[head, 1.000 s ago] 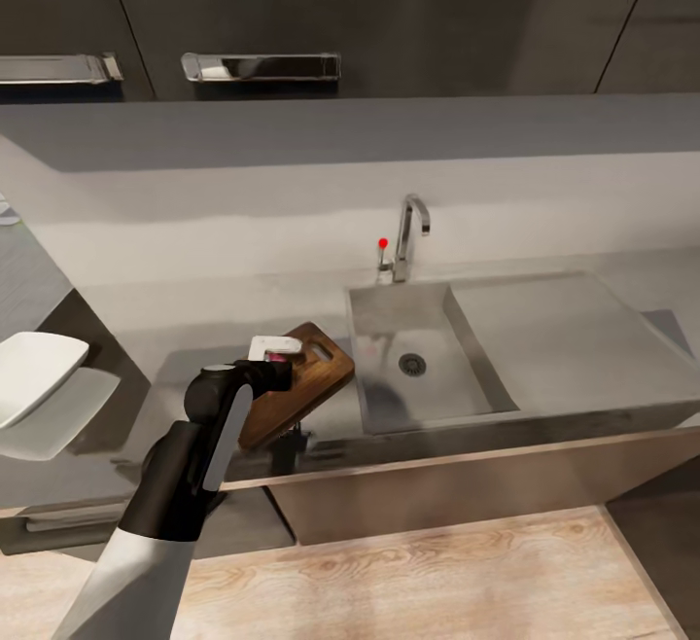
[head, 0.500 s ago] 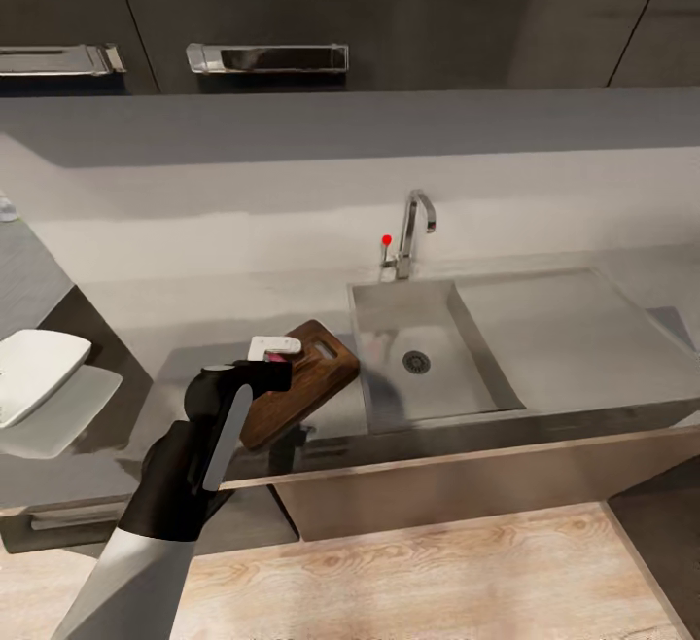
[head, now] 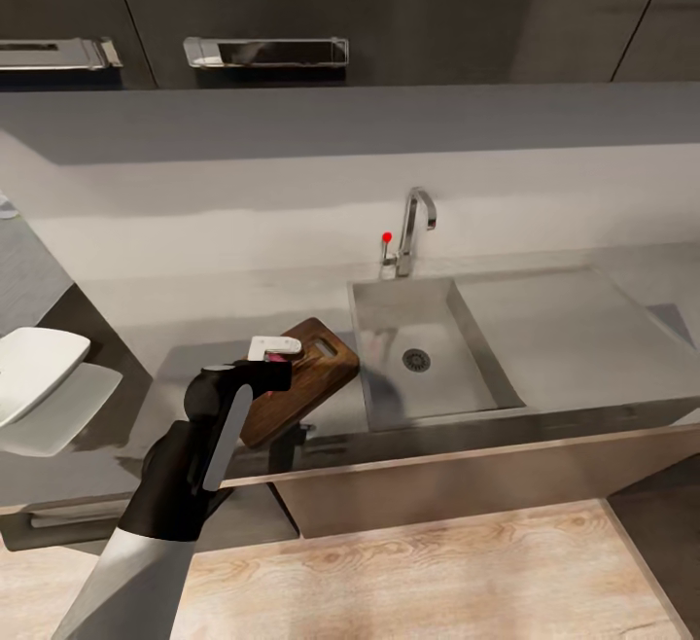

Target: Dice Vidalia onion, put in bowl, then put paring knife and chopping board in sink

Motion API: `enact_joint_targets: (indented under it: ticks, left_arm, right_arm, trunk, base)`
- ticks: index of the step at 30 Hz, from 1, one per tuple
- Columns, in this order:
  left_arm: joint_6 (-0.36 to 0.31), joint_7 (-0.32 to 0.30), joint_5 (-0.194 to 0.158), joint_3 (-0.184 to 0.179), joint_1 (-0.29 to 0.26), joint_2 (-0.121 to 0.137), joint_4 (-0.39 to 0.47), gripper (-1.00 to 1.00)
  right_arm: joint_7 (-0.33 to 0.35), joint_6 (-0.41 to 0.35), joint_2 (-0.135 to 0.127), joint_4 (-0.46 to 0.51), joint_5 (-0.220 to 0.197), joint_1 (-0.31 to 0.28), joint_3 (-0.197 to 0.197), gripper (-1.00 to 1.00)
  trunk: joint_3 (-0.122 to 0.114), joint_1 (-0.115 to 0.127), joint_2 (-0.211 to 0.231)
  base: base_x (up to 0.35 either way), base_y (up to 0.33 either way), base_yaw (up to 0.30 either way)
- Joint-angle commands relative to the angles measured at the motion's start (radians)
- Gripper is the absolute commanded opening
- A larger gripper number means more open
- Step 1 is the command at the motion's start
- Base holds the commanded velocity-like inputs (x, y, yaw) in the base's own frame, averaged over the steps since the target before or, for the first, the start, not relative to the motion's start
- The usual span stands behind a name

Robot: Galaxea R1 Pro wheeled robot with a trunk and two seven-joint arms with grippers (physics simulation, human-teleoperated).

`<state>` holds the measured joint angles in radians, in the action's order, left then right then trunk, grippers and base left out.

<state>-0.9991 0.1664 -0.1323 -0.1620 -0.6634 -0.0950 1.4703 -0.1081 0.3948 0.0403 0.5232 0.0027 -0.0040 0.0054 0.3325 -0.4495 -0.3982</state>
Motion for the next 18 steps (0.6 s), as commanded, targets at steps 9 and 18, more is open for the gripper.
enact_joint_targets:
  ticks: [9, 18]
  left_arm:
    - [-0.004, 0.01, -0.01, -0.001, -0.001, 0.0, -0.001, -1.0]
    - [-0.003, 0.01, -0.01, -0.001, -0.001, 0.0, -0.007, -1.0]
  right_arm:
    - [-0.004, 0.003, 0.0, 0.0, 0.0, 0.0, 0.001, 1.0]
    - [-0.004, 0.003, 0.0, 0.0, 0.0, 0.0, 0.001, 1.0]
  trunk:
    - [0.011, 0.0, -0.002]
    - [0.018, 0.0, -0.002]
  base:
    - [0.0, 0.0, 0.0]
    - [0.0, 0.0, 0.0]
